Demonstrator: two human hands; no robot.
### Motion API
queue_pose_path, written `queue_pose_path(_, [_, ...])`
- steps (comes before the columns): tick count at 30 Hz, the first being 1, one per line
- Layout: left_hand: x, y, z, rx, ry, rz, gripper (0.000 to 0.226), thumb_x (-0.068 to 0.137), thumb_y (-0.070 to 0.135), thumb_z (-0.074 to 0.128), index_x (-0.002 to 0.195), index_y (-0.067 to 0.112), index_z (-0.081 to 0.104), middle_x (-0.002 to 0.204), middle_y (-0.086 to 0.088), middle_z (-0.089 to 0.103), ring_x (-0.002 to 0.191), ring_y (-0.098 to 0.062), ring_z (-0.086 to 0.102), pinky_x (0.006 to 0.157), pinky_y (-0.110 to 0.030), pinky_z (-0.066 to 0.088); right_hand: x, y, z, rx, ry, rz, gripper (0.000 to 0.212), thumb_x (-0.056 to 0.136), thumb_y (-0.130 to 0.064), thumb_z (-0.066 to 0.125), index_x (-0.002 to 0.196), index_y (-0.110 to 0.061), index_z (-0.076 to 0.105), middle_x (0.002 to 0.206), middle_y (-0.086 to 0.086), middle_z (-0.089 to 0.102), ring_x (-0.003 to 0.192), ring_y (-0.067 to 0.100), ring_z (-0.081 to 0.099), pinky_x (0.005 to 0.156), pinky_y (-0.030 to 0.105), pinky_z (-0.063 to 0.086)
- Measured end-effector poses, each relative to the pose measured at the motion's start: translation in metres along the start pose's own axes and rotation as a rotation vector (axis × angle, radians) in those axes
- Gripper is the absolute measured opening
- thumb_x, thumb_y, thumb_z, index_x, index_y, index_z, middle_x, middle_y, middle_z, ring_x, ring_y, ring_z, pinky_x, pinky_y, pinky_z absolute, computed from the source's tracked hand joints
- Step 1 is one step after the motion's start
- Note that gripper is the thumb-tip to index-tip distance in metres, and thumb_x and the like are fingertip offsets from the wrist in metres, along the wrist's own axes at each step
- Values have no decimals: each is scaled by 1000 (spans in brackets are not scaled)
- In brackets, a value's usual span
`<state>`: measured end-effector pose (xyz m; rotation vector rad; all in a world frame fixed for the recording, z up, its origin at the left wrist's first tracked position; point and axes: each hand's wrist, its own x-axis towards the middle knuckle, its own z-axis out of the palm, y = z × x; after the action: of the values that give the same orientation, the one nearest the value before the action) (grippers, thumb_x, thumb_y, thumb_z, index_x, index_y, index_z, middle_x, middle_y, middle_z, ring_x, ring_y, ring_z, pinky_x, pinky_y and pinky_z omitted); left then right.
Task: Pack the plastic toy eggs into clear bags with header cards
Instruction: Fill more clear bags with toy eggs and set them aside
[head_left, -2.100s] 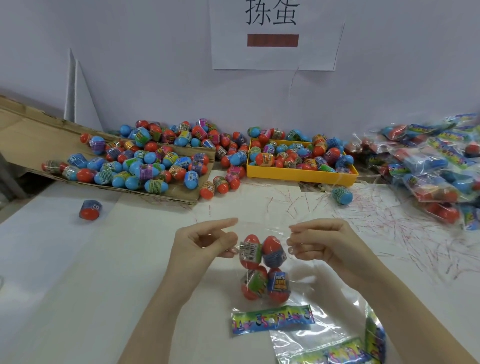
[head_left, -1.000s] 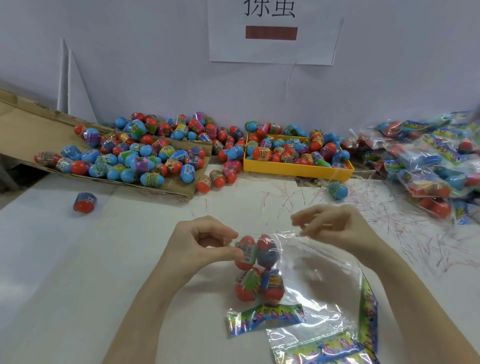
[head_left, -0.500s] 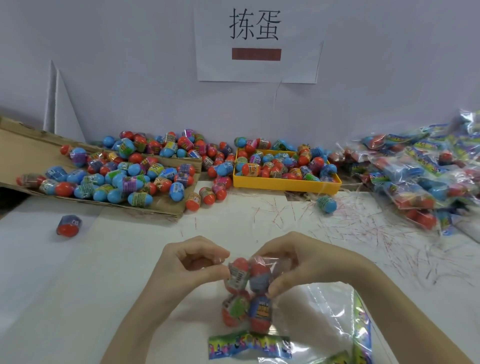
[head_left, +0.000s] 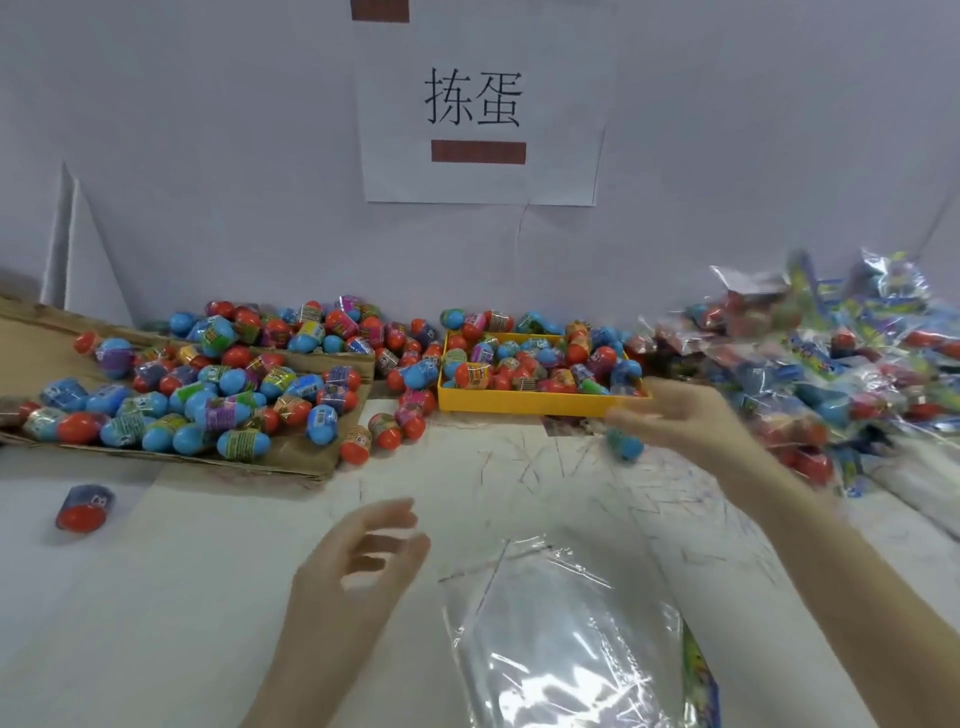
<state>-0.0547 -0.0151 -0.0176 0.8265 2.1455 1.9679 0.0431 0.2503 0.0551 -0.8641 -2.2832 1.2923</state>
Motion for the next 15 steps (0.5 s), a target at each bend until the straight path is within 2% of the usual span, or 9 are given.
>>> queue_pose_path(2, [-6, -2, 12, 360, -102, 282, 12, 75, 47, 71, 84, 43, 65, 90, 37, 65, 91, 11, 56, 82, -8, 40, 9, -3, 19, -219, -56, -76, 13, 71, -36, 73, 83, -30, 70, 95, 3, 70, 89, 25, 63, 79, 39, 52])
queue_pose_path(3, [-9, -3, 18, 493, -154, 467, 17, 68, 51, 69, 83, 42, 67, 91, 37, 64, 92, 10, 56, 83, -8, 38, 16, -6, 27, -314, -77, -129, 8, 76, -34, 71, 79, -26, 69, 90, 5, 69, 84, 24, 62, 74, 37, 52])
queue_pose_path(5, [-12, -7, 25, 677, -340, 707, 27, 68, 61, 58, 75, 40, 72, 93, 25, 67, 88, 7, 63, 75, -11, 46, 30, -14, 41, -486, -115, -186, 20, 83, -34, 64, 92, -17, 69, 87, 3, 66, 77, 17, 58, 66, 29, 48])
queue_pose_path(7, [-9, -7, 25, 802, -418, 750, 45, 81, 64, 35, 71, 43, 73, 90, 22, 70, 86, 3, 67, 67, -12, 51, 33, -24, 52, -606, -99, -275, 21, 87, -35, 59, 95, -17, 67, 87, -1, 65, 77, 14, 57, 64, 22, 44])
queue_pose_path(8, [-8, -5, 25, 805, -429, 753, 47, 82, 61, 33, 68, 43, 73, 86, 22, 71, 85, 3, 67, 65, -12, 51, 30, -25, 56, -617, -95, -327, 21, 87, -36, 59, 96, -19, 66, 90, -5, 65, 80, 13, 58, 67, 21, 44])
queue_pose_path(9, [-7, -6, 26, 792, -432, 767, 45, 82, 56, 34, 62, 40, 72, 83, 22, 71, 86, 3, 65, 63, -10, 50, 21, -24, 60, -583, -118, -376, 22, 85, -39, 59, 100, -24, 66, 97, -12, 63, 87, 8, 56, 74, 20, 44])
queue_pose_path(11, [-5, -6, 28, 758, -402, 794, 44, 83, 46, 40, 52, 34, 69, 81, 22, 71, 89, 4, 58, 64, -12, 45, -6, -22, 65, -483, -259, -448, 41, 74, -56, 59, 109, -36, 62, 107, -28, 52, 99, -10, 46, 90, 14, 35])
queue_pose_path(13, [-5, -6, 30, 753, -341, 853, 37, 77, 43, 45, 51, 35, 68, 89, 21, 71, 91, 2, 65, 70, -15, 42, -32, -18, 69, -393, -424, -489, 51, 62, -70, 53, 106, -47, 62, 108, -40, 46, 106, -20, 37, 93, 6, 27])
queue_pose_path(15, [-5, -5, 29, 725, -263, 896, 41, 85, 42, 45, 54, 34, 71, 92, 14, 72, 87, -4, 69, 71, -18, 42, -47, -12, 65, -326, -477, -426, 51, 57, -74, 53, 104, -56, 57, 111, -43, 45, 112, -20, 34, 95, 5, 26])
